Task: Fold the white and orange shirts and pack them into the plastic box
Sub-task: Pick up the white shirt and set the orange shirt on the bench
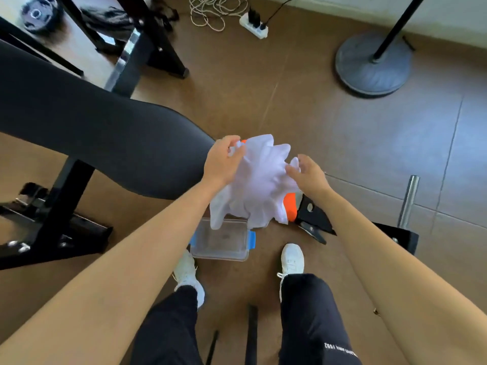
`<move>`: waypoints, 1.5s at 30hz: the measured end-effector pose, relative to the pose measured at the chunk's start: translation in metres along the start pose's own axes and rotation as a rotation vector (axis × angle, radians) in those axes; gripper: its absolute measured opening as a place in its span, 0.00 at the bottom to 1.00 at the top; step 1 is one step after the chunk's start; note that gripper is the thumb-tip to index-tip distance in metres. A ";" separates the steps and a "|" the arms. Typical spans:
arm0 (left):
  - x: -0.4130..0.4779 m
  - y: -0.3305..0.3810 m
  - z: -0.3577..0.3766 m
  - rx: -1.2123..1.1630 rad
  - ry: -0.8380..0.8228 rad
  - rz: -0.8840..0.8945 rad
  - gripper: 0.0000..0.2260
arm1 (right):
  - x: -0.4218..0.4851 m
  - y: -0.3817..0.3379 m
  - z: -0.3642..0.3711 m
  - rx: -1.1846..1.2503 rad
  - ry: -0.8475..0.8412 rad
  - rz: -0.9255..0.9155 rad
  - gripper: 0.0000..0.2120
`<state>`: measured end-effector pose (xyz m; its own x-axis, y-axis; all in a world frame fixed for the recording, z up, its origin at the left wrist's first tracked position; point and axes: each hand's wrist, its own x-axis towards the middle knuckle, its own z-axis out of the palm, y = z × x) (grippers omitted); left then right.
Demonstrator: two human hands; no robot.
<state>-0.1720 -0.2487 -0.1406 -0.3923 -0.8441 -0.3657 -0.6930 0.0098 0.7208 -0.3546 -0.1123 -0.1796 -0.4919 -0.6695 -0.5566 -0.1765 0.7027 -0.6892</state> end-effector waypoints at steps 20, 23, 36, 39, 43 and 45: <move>-0.070 -0.079 -0.048 -0.249 0.271 0.523 0.09 | -0.118 -0.003 0.039 0.454 0.513 -0.640 0.07; -0.129 -0.085 -0.068 -0.260 0.315 0.558 0.08 | -0.176 -0.002 0.048 0.412 0.494 -0.742 0.06; -0.283 -0.208 -0.069 -0.069 0.366 0.230 0.04 | -0.301 0.025 0.108 -0.039 0.145 -0.981 0.07; -0.296 -0.224 -0.043 -0.186 0.149 0.321 0.11 | -0.294 0.045 0.136 -0.176 0.012 -0.998 0.05; -0.308 -0.234 -0.010 -0.220 -0.214 0.448 0.22 | -0.280 0.072 0.169 -0.220 -0.169 -0.987 0.04; -0.306 -0.245 0.006 -0.264 -0.323 0.463 0.19 | -0.273 0.084 0.181 -0.164 -0.218 -0.935 0.04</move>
<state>0.1140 0.0105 -0.2094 -0.8079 -0.5788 -0.1105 -0.2509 0.1683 0.9533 -0.0811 0.0857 -0.1698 0.0731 -0.9926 0.0972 -0.5399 -0.1213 -0.8329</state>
